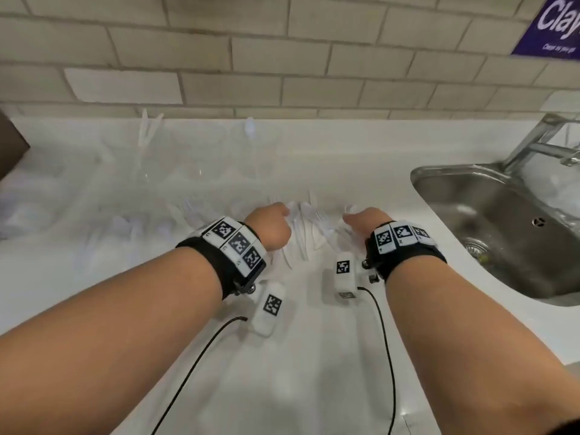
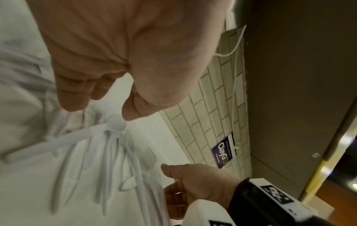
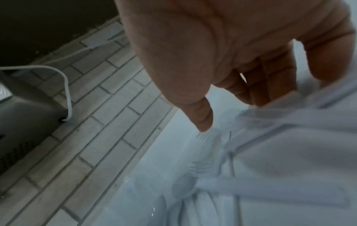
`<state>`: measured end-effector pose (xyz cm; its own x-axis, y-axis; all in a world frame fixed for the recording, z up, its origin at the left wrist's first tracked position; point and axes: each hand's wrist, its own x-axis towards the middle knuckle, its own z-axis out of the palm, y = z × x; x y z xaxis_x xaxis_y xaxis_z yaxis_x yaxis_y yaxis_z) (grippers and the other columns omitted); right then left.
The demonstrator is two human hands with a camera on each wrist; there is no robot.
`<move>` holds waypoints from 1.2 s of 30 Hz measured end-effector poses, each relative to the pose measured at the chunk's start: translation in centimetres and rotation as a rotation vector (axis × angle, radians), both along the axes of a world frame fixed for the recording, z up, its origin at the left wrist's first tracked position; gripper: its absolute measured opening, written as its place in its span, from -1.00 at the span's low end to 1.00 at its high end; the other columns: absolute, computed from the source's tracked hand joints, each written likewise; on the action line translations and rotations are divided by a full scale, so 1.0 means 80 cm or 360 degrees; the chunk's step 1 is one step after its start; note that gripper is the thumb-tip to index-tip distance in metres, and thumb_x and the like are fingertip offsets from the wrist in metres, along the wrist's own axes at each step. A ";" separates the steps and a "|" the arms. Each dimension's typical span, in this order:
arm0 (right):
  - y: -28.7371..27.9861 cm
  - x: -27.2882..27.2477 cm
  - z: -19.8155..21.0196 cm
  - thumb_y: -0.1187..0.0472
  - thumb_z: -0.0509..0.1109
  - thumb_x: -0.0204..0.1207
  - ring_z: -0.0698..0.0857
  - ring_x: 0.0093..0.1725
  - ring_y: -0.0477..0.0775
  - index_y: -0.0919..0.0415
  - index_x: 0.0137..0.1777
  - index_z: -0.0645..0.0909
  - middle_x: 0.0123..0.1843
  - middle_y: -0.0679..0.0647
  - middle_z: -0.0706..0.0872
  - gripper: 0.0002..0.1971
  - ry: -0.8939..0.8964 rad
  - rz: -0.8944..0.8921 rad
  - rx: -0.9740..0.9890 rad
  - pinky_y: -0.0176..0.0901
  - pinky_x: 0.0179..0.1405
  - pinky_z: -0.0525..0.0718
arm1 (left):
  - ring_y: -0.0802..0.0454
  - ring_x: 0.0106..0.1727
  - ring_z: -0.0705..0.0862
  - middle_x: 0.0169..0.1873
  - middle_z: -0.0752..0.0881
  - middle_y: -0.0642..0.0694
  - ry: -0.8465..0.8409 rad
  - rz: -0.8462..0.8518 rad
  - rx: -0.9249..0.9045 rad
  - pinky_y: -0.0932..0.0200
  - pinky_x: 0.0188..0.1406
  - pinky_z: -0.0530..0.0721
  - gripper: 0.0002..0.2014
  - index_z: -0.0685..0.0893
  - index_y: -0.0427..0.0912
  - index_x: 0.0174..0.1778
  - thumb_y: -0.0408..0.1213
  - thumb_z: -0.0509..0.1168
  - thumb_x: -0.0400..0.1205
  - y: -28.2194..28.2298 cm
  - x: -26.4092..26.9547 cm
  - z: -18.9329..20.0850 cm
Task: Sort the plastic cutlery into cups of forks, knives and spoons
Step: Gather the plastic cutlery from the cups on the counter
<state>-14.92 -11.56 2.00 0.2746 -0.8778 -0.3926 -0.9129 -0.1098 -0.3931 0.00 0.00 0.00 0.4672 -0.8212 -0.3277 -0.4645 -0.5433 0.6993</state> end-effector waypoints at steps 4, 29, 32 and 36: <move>0.002 0.015 0.000 -0.24 0.24 0.57 0.65 0.19 0.32 0.32 0.33 0.54 0.29 0.27 0.66 -0.38 -0.0096 0.0029 0.0145 0.06 0.12 0.63 | -0.20 0.42 0.51 0.43 0.53 -0.27 0.0011 0.0053 0.0132 0.07 0.36 0.46 -0.60 0.45 -0.32 0.48 -0.38 0.05 0.71 -0.023 0.001 0.002; 0.022 0.130 -0.032 0.08 0.47 0.41 0.60 -0.15 0.15 0.21 -0.16 0.53 -0.31 0.08 0.53 -0.77 0.0636 0.0740 -0.0195 -0.04 -0.18 0.54 | -0.31 -0.07 0.77 -0.11 0.79 -0.38 0.0722 0.0332 -0.0158 -0.19 0.22 0.68 -0.33 0.70 -0.45 0.00 0.17 0.03 0.68 -0.045 0.017 -0.023; 0.025 0.131 -0.038 0.12 0.44 0.38 0.56 -0.37 0.09 0.23 -0.36 0.49 -0.27 0.10 0.63 -0.76 0.0622 0.0690 -0.0303 -0.07 -0.28 0.55 | -0.27 0.00 0.75 0.06 0.77 -0.38 0.0686 0.0348 -0.0163 -0.04 0.19 0.63 -0.26 0.72 -0.36 0.08 0.28 0.01 0.52 -0.043 0.020 -0.029; 0.030 0.141 -0.038 0.10 0.44 0.39 0.52 -0.41 0.09 0.23 -0.24 0.59 -0.38 0.09 0.52 -0.81 0.0670 0.0723 -0.0313 -0.07 -0.28 0.52 | -0.15 -0.18 0.58 -0.19 0.69 -0.31 0.0770 0.0423 -0.0179 -0.03 -0.11 0.51 -0.33 0.69 -0.36 -0.08 0.25 0.03 0.49 -0.042 0.021 -0.029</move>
<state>-3.68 -9.16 -1.02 0.4931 -0.7770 -0.3913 -0.8303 -0.5546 0.0550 1.66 -3.39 -2.36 0.4811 -0.7381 -0.4731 0.0664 -0.5074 0.8591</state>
